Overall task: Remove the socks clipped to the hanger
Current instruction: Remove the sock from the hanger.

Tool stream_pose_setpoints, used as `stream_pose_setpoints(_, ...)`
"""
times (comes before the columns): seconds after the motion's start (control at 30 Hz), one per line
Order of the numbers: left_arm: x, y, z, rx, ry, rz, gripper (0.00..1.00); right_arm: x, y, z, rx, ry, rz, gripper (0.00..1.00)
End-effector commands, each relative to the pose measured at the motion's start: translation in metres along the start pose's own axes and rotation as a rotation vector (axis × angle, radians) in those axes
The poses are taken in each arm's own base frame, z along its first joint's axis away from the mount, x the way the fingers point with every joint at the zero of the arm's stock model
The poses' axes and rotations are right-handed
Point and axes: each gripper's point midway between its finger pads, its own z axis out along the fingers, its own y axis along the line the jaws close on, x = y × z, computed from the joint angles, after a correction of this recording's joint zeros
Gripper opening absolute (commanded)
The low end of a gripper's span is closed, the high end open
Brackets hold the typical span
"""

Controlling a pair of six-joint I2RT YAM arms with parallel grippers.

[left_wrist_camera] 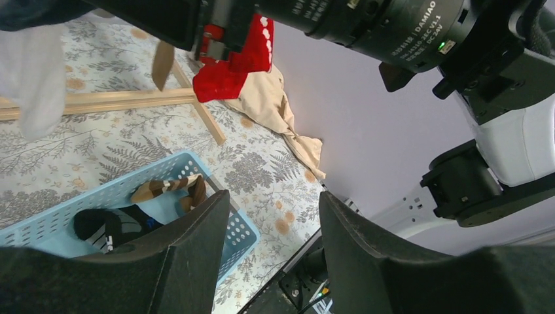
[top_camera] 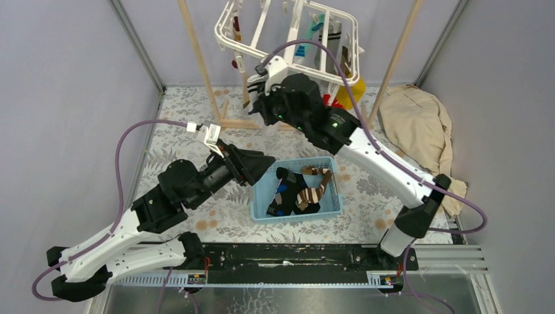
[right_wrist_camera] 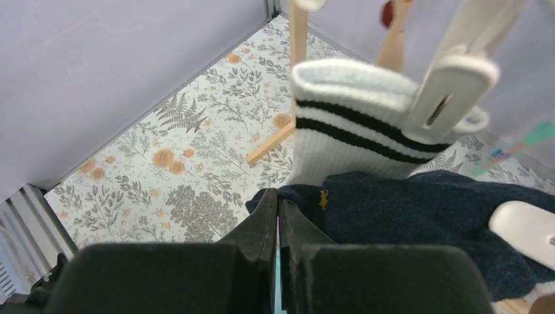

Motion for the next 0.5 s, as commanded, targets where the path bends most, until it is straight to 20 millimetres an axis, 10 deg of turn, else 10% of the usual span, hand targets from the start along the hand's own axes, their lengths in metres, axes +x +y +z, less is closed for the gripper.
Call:
stream_pose_setpoints(0.0, -0.011, 0.004, -0.013, -0.032, -0.031, -0.001, 0.60, -0.017, 0.016, 0.012, 0.026, 0.005, -0.061, 0.00)
stream_pose_setpoints(0.17, -0.014, 0.012, -0.022, -0.062, -0.039, 0.008, 0.61, -0.017, 0.024, 0.020, 0.022, 0.018, -0.064, 0.00)
stream_pose_setpoints(0.47, -0.010, 0.018, -0.024, -0.080, -0.040, 0.005, 0.61, -0.007, 0.030, -0.025, -0.063, -0.008, 0.013, 0.00)
